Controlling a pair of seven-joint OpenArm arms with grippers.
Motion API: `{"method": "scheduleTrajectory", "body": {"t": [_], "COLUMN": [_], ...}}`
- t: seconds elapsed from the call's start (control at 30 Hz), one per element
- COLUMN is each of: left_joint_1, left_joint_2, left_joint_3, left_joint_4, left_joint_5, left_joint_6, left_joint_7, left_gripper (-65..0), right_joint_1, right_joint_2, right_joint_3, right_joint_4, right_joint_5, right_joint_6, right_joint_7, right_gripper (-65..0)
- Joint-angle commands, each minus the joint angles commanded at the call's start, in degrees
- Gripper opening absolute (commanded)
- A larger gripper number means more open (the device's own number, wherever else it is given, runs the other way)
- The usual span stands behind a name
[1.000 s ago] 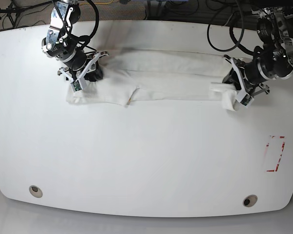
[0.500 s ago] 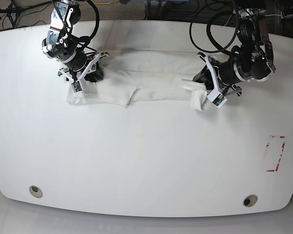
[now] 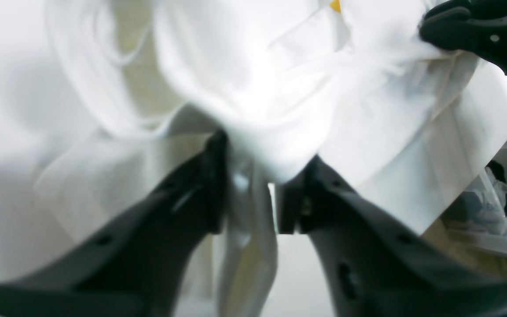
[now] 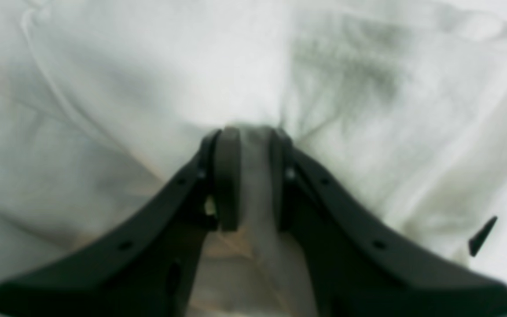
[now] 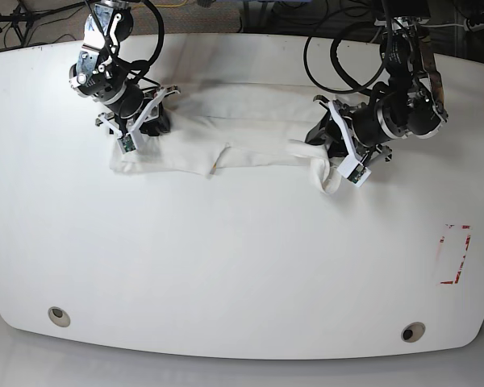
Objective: Fold the T-shirt properly
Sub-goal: 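Grasp the strip end with the left gripper and fold it toward the right gripper, then release the left gripper and regrasp the folded strip's edges with both grippers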
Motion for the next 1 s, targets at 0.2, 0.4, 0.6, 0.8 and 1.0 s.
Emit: {"method": "scheduleTrajectory", "body": {"t": [0.2, 0.4, 0.6, 0.8, 1.0], "left_joint_1": [0.0, -2.3, -3.7, -5.7, -5.5], "left_joint_2": [1.1, 2.1, 4.3, 3.1, -1.1], "left_joint_3": [2.8, 10.3, 12.4, 9.7, 2.4], "left_joint_4": [0.0, 0.3, 0.9, 1.5, 1.1], "left_joint_5": [-0.1, -0.2, -0.3, 0.0, 0.4], "left_joint_6": [0.2, 0.3, 0.0, -0.1, 0.3], "left_joint_7": [0.4, 6.2, 8.0, 8.0, 3.7], "left_gripper": [-33.6, -24.7, -24.7, -24.7, -28.1], "right_joint_1": [0.0, 0.1, 0.1, 0.5, 0.8], "right_joint_2": [0.0, 0.0, 0.0, 0.1, 0.0], "right_joint_3": [0.0, -0.1, -0.2, -0.2, -0.2], "right_joint_4": [0.0, 0.0, 0.0, 0.1, 2.0], "right_joint_5": [0.0, -0.1, -0.2, -0.3, 0.1], "right_joint_6": [0.00, 0.00, 0.00, 0.00, 0.00], "right_joint_7": [0.0, 0.0, 0.0, 0.0, -0.2], "right_gripper": [-52.8, -52.8, -52.8, -52.8, -52.8]}}
